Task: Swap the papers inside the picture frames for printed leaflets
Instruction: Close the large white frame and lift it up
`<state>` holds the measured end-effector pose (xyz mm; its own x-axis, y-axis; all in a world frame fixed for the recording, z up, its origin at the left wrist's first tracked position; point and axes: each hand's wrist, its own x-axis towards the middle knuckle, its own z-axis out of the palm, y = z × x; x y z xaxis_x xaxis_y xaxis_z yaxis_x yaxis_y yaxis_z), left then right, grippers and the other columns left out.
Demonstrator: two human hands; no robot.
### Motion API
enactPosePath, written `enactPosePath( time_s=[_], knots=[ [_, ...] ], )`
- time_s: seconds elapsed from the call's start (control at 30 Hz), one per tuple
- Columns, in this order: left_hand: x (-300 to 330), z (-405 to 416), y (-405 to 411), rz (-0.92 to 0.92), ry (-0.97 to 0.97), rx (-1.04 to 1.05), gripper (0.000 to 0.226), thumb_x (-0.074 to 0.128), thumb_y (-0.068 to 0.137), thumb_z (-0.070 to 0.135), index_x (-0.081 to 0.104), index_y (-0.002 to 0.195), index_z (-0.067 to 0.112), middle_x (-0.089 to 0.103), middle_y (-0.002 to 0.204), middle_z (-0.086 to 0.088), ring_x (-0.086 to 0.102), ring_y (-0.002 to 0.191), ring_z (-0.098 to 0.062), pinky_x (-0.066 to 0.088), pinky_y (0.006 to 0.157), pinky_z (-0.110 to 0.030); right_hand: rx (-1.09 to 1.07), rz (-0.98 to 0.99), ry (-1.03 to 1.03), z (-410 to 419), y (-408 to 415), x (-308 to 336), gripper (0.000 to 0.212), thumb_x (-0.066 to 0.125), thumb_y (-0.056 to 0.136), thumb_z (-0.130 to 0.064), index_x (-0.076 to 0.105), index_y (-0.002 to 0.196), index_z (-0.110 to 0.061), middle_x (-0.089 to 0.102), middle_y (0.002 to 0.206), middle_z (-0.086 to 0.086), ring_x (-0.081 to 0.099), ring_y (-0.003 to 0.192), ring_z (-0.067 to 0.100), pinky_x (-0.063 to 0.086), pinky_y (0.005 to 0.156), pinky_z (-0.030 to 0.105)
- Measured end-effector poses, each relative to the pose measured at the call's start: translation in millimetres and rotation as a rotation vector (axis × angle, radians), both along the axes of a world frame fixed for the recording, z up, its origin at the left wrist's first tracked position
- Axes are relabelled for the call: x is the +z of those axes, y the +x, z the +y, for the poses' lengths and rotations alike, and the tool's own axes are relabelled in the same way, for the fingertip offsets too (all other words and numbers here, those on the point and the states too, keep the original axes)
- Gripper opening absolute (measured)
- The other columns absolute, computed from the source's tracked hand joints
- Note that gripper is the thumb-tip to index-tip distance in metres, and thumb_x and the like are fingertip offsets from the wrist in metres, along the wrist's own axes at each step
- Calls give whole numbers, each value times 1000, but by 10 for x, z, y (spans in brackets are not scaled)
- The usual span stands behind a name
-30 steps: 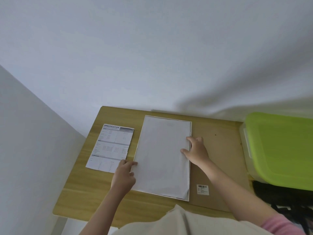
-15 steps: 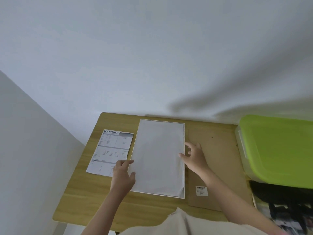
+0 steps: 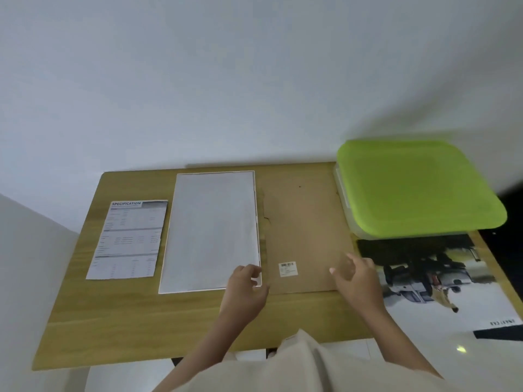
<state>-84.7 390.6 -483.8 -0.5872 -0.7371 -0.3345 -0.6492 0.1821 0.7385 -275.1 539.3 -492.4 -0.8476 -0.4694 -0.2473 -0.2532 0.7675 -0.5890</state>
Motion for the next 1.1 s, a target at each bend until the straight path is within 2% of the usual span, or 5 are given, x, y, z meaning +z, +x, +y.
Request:
enactPosePath(
  time_s=[0.2, 0.47, 0.77, 0.87, 1.1],
  knots=[
    [-67, 345, -231, -85, -3, 26, 30, 63, 82, 24, 62, 109, 11, 55, 97, 2, 59, 93, -15, 39, 75, -18, 27, 20, 152, 316, -152, -78, 63, 68, 81, -36, 47, 135, -10, 44, 127, 12, 50, 114, 30, 49, 91, 44],
    [11, 469, -401, -209, 12, 74, 49, 60, 83, 20, 48, 130, 11, 47, 126, -8, 55, 105, -21, 41, 79, -24, 65, -103, 100, 309, -249, -82, 78, 75, 76, -31, 38, 140, -6, 41, 130, 15, 49, 118, 28, 45, 96, 39],
    [108, 174, -321, -45, 144, 263, 49, 71, 72, 7, 56, 119, 13, 65, 101, -2, 64, 86, -14, 52, 70, -27, 65, -221, -85, 321, -370, -20, 80, 84, 64, -29, 48, 134, -18, 50, 119, 6, 55, 100, 19, 52, 86, 37],
    [177, 69, -226, 32, 159, 279, 44, 70, 72, 2, 58, 112, 16, 65, 91, 2, 64, 79, -8, 48, 61, -20, 56, -222, -157, 256, -295, 39, 76, 84, 66, -28, 47, 132, -20, 51, 117, 4, 53, 96, 14, 48, 73, 25],
    [383, -280, 195, 183, 126, 311, 48, 73, 69, -2, 59, 110, 20, 67, 89, 2, 64, 88, -13, 53, 74, -25, 44, -247, -327, -80, 94, 240, 69, 86, 64, -19, 49, 122, -23, 47, 94, -6, 44, 75, 6, 38, 64, 16]
  ],
)
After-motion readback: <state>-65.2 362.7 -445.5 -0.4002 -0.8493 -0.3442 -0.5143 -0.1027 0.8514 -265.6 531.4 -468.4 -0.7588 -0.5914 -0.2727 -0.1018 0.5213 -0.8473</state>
